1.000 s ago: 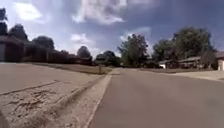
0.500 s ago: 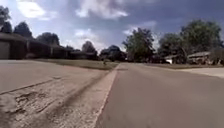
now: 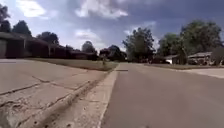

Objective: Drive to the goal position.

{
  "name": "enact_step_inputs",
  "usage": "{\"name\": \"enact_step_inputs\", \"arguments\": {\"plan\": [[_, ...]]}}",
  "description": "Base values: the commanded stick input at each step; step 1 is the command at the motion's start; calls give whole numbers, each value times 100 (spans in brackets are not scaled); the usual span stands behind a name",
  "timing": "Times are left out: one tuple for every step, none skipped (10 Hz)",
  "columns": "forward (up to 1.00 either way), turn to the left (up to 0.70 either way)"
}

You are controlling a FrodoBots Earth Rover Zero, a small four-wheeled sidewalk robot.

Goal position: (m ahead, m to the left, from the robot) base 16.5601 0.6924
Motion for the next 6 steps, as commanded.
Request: {"name": "enact_step_inputs", "arguments": {"plan": [[100,-34],[100,-32],[100,0],[100,0],[100,0],[100,0]]}}
